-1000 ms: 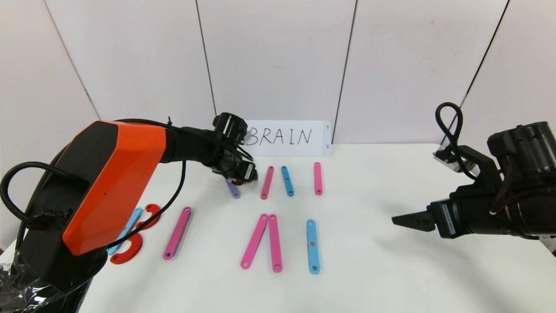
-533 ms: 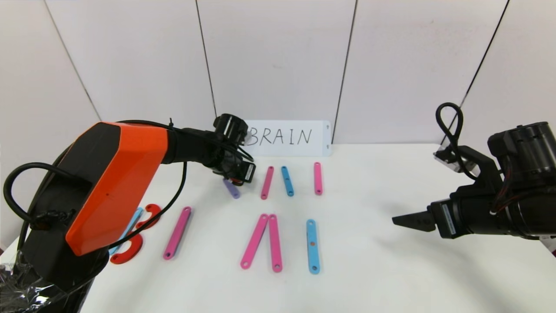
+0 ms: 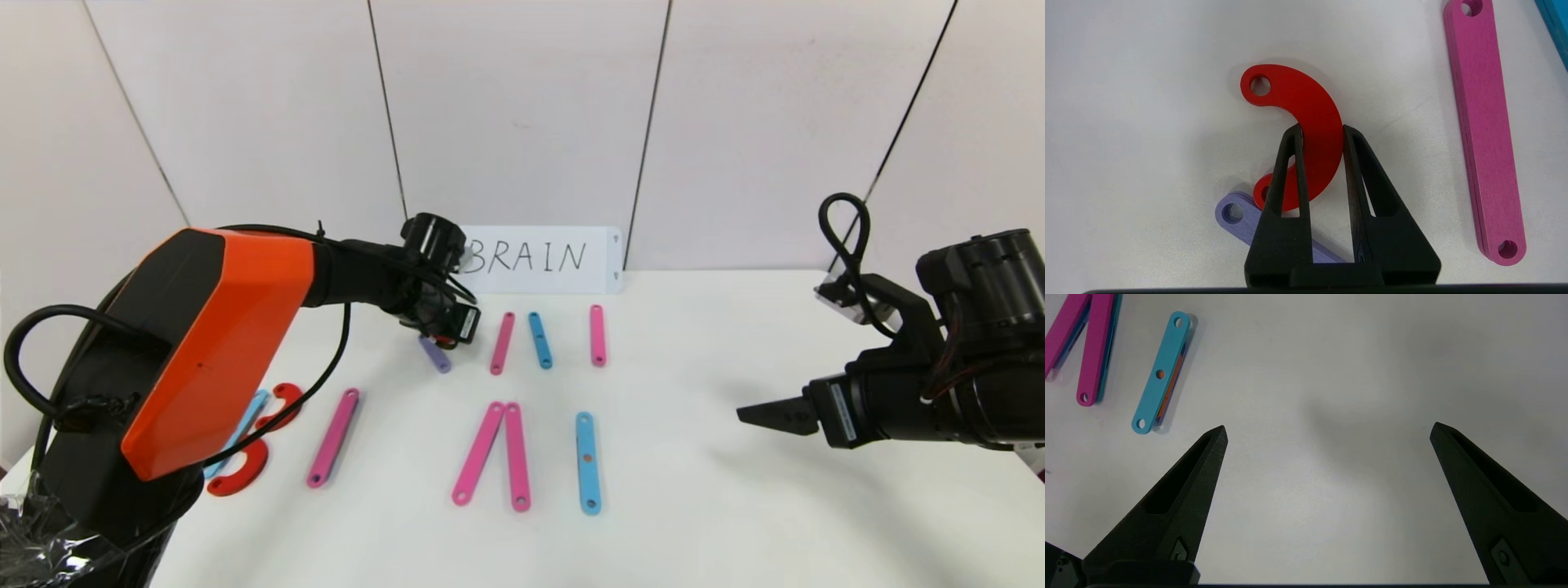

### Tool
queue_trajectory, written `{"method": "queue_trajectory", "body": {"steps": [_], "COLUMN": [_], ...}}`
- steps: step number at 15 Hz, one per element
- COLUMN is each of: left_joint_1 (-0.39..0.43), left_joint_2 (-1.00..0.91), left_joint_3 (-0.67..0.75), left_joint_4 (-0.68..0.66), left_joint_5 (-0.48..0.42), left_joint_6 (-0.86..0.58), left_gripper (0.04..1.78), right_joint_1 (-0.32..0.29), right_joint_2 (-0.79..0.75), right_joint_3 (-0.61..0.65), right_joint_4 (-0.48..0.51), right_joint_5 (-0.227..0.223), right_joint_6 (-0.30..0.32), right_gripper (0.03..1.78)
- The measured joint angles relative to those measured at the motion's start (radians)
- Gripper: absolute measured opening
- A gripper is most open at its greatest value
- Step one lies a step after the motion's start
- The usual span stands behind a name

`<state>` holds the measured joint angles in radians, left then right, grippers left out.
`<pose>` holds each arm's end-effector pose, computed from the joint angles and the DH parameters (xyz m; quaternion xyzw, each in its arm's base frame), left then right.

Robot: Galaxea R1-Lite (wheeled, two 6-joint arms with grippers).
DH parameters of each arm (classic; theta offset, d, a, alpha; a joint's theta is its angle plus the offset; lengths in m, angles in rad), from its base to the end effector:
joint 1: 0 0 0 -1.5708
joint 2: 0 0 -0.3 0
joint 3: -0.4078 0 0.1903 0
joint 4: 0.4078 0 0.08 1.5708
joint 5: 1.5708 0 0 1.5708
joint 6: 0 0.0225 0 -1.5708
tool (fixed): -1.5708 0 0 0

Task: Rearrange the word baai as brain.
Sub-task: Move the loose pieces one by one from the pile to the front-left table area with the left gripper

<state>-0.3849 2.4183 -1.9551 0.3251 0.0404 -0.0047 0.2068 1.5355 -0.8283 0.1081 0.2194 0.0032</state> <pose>0.4519 -0.1821 0.1153 0.0789 0.3757 -0.1574 0.9098 0.2350 0.0543 0.1695 0.0039 0.3968 0.1935 0.8973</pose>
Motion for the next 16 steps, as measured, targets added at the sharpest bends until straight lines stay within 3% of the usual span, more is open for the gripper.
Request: {"method": "queue_trajectory", "body": {"steps": [16], "left_joint_1": [0.0], "left_joint_2": [-0.084], "left_joint_3": [-0.008], "left_joint_4": [0.026], "left_joint_5": [0.0], "left_joint_6": [0.016], "left_gripper": [0.29], "right_joint_1": [0.003], "right_joint_2": [0.0], "right_joint_3": [0.0], "right_joint_4": [0.0], "right_joint_5": [0.0], "right_joint_6": [0.0], "right_gripper": [1.74]}}
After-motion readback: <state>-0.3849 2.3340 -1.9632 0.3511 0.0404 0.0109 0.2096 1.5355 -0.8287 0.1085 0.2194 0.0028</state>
